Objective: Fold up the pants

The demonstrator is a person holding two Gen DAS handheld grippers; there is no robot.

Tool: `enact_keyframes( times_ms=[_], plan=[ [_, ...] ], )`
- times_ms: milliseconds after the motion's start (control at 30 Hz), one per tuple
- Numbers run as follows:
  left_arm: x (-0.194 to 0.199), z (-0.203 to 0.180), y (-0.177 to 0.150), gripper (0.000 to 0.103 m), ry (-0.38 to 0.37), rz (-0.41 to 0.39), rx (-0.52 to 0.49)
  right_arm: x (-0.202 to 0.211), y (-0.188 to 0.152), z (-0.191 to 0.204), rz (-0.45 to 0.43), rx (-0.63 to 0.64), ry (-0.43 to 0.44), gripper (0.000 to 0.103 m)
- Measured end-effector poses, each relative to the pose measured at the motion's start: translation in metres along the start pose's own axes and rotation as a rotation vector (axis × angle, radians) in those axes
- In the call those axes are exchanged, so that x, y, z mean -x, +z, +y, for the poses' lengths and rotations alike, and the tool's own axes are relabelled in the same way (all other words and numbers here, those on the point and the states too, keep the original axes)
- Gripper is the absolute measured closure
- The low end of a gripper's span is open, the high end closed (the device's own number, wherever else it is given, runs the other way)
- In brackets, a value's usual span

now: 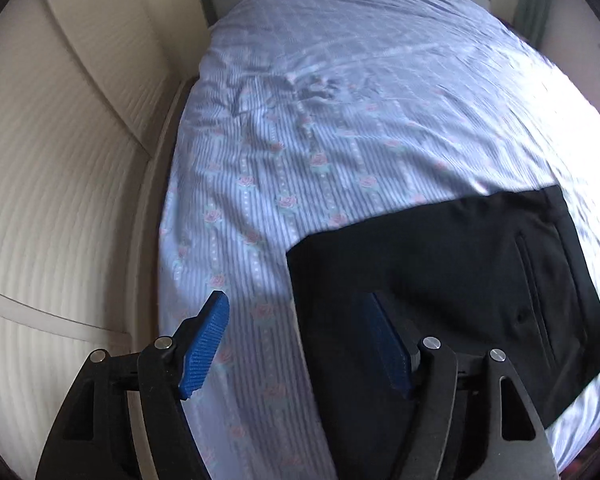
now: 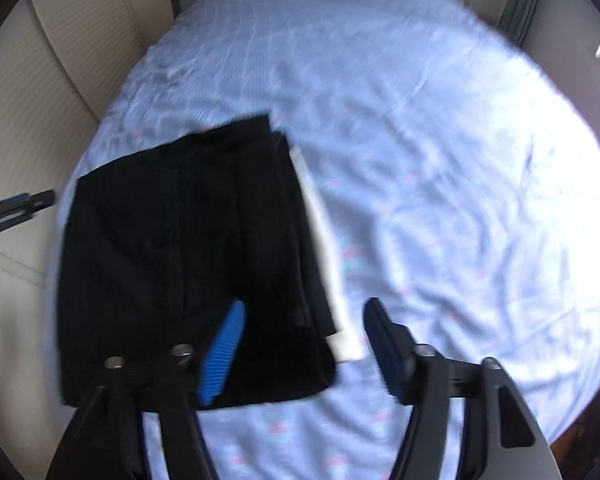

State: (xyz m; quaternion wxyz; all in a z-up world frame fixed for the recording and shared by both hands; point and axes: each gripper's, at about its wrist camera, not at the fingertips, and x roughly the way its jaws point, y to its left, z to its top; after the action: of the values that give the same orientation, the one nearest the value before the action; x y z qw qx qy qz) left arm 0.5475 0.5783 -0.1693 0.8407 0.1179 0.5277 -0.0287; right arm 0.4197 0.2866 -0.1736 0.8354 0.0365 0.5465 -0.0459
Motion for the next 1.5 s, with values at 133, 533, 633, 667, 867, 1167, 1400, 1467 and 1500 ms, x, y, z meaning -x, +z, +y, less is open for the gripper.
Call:
enact_keyframes(
  times_ms=[133,533,633,667,867,1167,1400,1467,1500],
  plan=[
    [0.041,-0.016,-0.03,0.031,0.015,-0.024,0.014,0.009,-0.009,-0.024,0.013,0.053,-0.033,0.036],
    [0.212,-0.123,-0.103,0.006,-0.003,-0.191,0.091,0.13,-0.049,-0.129,-0.141,0.064,0.048,0.024],
    [0.255,-0.156,-0.117,0.001,-0.038,-0.208,0.11,0.172,-0.062,-0.157,-0.191,0.072,0.059,0.018],
    [0.27,-0.17,-0.122,0.001,-0.037,-0.22,0.115,0.183,-0.064,-0.164,-0.204,0.076,0.062,0.018],
    [0.34,-0.248,-0.145,0.0,-0.022,-0.272,0.113,0.249,-0.09,-0.225,-0.29,0.08,0.073,0.013],
    [0.418,-0.37,-0.17,0.0,-0.098,-0.361,0.103,0.315,-0.133,-0.316,-0.371,0.109,0.107,0.012],
    [0.457,-0.45,-0.19,0.0,-0.124,-0.395,0.129,0.349,-0.162,-0.388,-0.403,0.132,0.12,0.012],
    [0.464,-0.468,-0.195,0.0,-0.131,-0.395,0.148,0.356,-0.171,-0.407,-0.402,0.135,0.127,0.012],
    [0.469,-0.478,-0.199,0.0,-0.131,-0.395,0.152,0.359,-0.175,-0.416,-0.402,0.137,0.132,0.012]
  ],
)
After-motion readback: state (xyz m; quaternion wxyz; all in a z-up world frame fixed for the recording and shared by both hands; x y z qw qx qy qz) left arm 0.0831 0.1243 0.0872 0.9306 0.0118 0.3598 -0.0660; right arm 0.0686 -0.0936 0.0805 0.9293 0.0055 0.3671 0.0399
